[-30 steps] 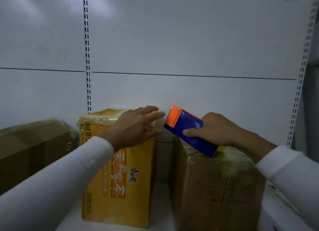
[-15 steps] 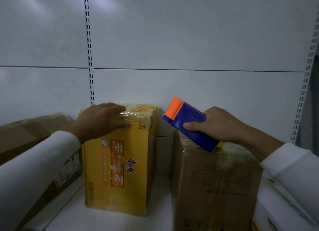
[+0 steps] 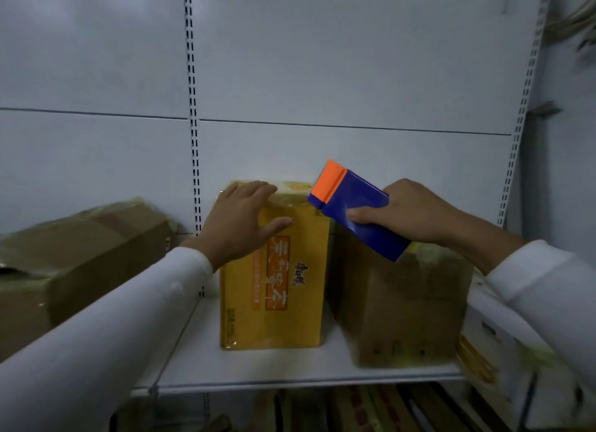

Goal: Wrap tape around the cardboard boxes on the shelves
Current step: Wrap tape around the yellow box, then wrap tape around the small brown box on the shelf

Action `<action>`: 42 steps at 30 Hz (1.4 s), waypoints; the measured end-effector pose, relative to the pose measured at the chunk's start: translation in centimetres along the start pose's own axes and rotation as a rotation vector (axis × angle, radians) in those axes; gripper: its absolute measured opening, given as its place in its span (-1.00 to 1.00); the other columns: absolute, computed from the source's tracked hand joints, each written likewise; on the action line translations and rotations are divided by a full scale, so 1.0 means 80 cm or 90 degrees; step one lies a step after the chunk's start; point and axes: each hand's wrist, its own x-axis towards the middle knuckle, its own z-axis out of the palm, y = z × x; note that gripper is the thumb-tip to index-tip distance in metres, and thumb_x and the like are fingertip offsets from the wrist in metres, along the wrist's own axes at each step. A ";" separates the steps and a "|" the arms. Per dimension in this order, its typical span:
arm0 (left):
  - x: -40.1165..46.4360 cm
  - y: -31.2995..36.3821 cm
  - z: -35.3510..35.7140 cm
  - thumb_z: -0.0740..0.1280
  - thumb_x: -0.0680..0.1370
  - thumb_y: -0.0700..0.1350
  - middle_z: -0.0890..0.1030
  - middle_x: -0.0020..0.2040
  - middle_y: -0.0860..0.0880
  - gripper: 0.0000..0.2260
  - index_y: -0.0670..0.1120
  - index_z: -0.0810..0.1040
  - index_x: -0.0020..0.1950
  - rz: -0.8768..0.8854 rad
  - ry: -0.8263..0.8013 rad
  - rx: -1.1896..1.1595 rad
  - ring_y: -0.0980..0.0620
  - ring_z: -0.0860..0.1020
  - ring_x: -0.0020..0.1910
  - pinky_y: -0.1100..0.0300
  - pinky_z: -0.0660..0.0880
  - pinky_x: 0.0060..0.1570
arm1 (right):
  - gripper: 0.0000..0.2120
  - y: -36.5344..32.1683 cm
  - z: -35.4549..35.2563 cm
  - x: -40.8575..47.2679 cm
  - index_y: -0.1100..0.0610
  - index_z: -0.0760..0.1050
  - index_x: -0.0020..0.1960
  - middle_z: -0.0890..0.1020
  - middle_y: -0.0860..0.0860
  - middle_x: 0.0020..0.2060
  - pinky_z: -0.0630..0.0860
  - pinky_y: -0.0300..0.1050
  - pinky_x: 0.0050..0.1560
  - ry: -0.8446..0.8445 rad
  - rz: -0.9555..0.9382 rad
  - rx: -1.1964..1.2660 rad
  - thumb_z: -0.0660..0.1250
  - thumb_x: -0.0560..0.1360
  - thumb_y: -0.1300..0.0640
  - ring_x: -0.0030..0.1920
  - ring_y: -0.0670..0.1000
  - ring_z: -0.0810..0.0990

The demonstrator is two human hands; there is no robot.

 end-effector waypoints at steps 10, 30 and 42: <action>-0.146 -0.087 -0.090 0.15 0.48 0.30 0.61 0.14 -0.05 -0.44 -0.07 0.52 0.26 -0.009 -0.081 0.044 -0.07 0.56 0.11 0.05 0.44 0.12 | -0.49 -0.115 0.092 -0.046 0.25 0.49 -0.26 0.62 0.10 -0.41 0.34 -0.24 -0.41 -0.099 -0.017 0.041 0.38 0.43 -0.23 -0.47 -0.04 0.55; -0.252 -0.223 -0.158 0.05 0.29 0.52 0.44 0.30 -0.04 -0.30 0.09 0.49 0.18 -0.198 -0.081 0.244 -0.11 0.33 0.37 -0.21 0.21 0.32 | -0.61 -0.232 0.226 -0.022 0.17 0.52 -0.26 0.61 0.04 -0.40 0.35 -0.27 -0.42 -0.206 -0.041 0.199 0.42 0.44 -0.17 -0.46 -0.07 0.56; -0.278 -0.259 -0.140 0.12 0.34 0.43 0.46 0.17 -0.02 -0.40 -0.02 0.32 0.13 -0.202 -0.083 0.188 -0.12 0.37 0.21 -0.17 0.21 0.29 | -0.70 -0.327 0.253 -0.053 0.12 0.52 -0.13 0.65 -0.02 -0.35 0.40 -0.36 -0.46 -0.141 0.031 0.199 0.40 0.46 -0.13 -0.44 -0.13 0.60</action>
